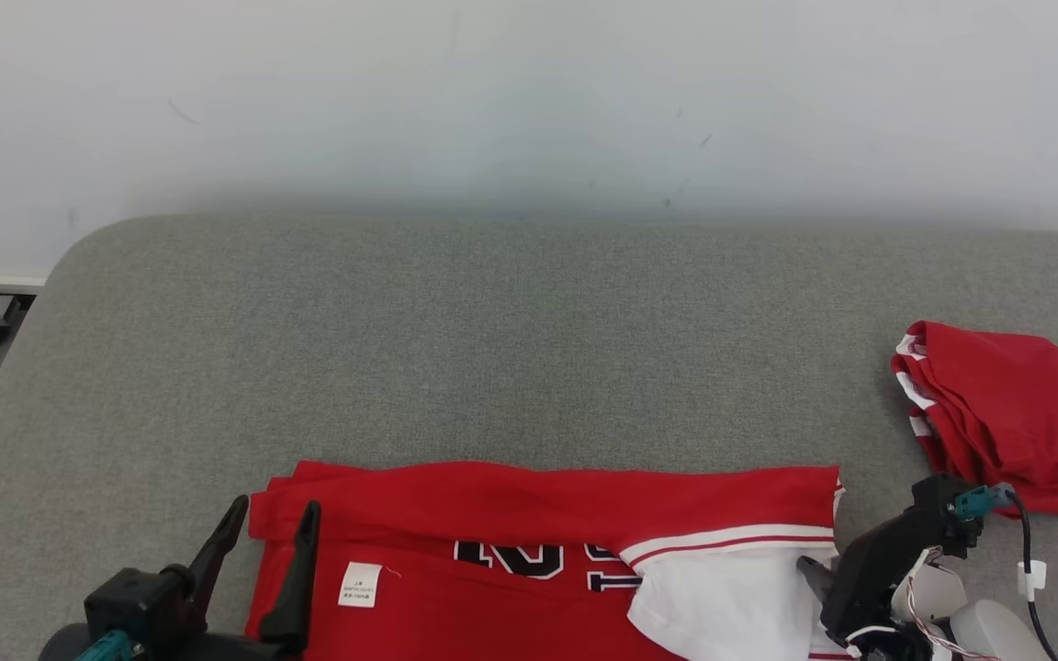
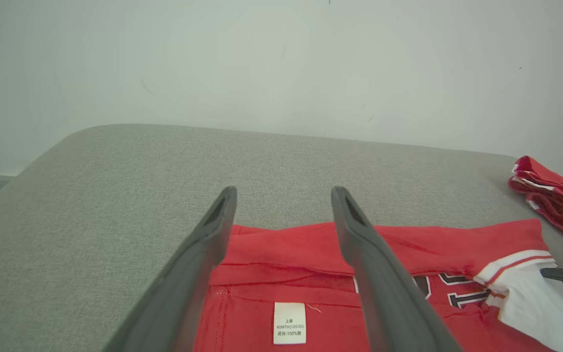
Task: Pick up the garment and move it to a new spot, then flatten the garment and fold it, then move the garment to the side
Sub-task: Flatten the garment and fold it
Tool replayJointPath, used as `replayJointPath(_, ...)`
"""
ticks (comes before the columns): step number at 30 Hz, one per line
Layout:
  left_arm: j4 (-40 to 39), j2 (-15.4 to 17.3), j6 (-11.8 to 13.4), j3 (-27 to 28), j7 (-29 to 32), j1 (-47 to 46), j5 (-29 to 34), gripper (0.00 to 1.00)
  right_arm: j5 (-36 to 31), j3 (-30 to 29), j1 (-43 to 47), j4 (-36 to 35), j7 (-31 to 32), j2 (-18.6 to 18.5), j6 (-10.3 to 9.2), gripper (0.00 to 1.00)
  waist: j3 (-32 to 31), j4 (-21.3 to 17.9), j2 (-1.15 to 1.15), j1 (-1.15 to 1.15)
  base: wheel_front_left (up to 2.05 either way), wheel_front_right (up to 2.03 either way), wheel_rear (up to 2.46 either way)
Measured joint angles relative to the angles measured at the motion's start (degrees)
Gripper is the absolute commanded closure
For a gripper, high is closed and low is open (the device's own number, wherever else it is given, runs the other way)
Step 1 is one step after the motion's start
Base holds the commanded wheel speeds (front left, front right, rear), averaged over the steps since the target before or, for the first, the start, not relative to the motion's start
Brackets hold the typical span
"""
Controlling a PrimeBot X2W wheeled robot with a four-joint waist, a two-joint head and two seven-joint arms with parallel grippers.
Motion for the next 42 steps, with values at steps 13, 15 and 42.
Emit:
replayJointPath(13, 0.26, -0.01, 0.00, 0.15, 0.27, 0.00, -0.16, 0.00, -0.03, -0.33, -1.70, 1.35, 0.98, 0.68, -0.03, 1.00, 0.09, 0.26, 0.00, 0.00, 0.00, 0.00, 0.00)
replayJointPath(15, 0.40, -0.01, 0.00, 0.16, 0.26, 0.00, -0.21, 0.00, -0.09, -0.69, -1.71, 0.26, 0.94, 0.58, -0.03, 1.00, 0.02, 0.18, 0.00, 0.00, 0.00, 0.00, 0.00)
replayJointPath(42, 1.75, -0.36, -0.02, -0.26, -0.01, 3.39, -1.23, 0.00, -1.37, -11.67, -1.50, -22.48, 12.68, -14.40, -0.05, 1.00, -3.36, -3.32, -0.01, 0.00, 0.00, 0.00, 0.00)
